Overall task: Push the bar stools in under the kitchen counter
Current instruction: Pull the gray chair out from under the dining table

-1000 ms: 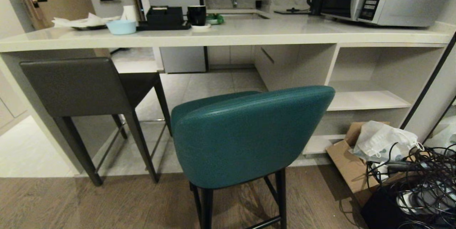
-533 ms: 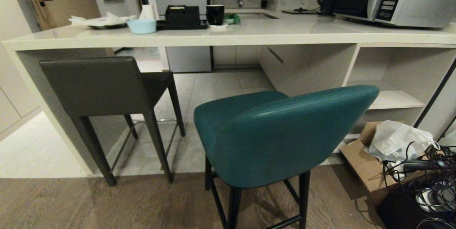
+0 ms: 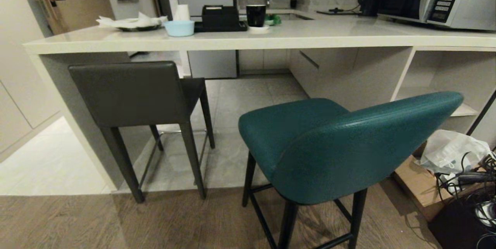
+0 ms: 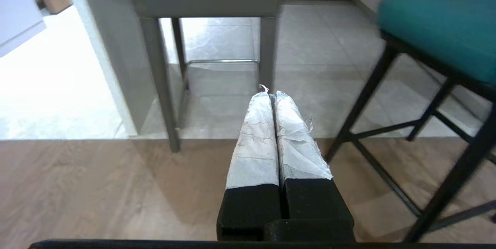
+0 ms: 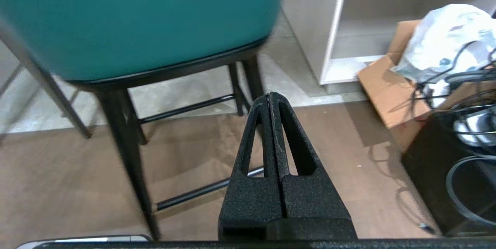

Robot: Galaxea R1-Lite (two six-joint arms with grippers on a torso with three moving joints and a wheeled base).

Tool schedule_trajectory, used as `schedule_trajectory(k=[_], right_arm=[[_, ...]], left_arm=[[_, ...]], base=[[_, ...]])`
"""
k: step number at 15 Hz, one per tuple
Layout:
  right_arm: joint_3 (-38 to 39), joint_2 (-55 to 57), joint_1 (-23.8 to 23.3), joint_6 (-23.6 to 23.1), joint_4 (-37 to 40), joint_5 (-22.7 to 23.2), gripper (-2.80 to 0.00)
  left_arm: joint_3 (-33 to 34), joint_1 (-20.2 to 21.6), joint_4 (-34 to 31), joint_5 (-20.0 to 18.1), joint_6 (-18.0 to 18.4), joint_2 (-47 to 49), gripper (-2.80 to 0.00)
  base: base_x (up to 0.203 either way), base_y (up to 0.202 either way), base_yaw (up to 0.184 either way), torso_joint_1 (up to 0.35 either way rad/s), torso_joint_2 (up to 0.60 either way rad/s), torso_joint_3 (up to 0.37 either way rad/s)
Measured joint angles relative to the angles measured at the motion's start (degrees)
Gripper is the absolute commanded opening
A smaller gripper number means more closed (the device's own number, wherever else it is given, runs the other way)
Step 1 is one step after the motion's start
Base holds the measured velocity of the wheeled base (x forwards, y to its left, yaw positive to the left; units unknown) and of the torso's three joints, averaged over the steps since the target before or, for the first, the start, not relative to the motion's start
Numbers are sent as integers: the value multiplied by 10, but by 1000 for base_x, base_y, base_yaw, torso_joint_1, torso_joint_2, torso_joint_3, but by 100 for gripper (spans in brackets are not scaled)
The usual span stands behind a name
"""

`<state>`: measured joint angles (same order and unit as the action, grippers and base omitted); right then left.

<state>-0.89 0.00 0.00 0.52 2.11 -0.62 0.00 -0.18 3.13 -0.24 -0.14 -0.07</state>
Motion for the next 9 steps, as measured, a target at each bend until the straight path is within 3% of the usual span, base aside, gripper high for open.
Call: schedule_trajectory(k=[9], right_arm=[[0,0,0,2,-2,0,-280]], left_arm=[[0,0,0,0,0,0,-280]], base=[[0,198,-2,2,2,3]])
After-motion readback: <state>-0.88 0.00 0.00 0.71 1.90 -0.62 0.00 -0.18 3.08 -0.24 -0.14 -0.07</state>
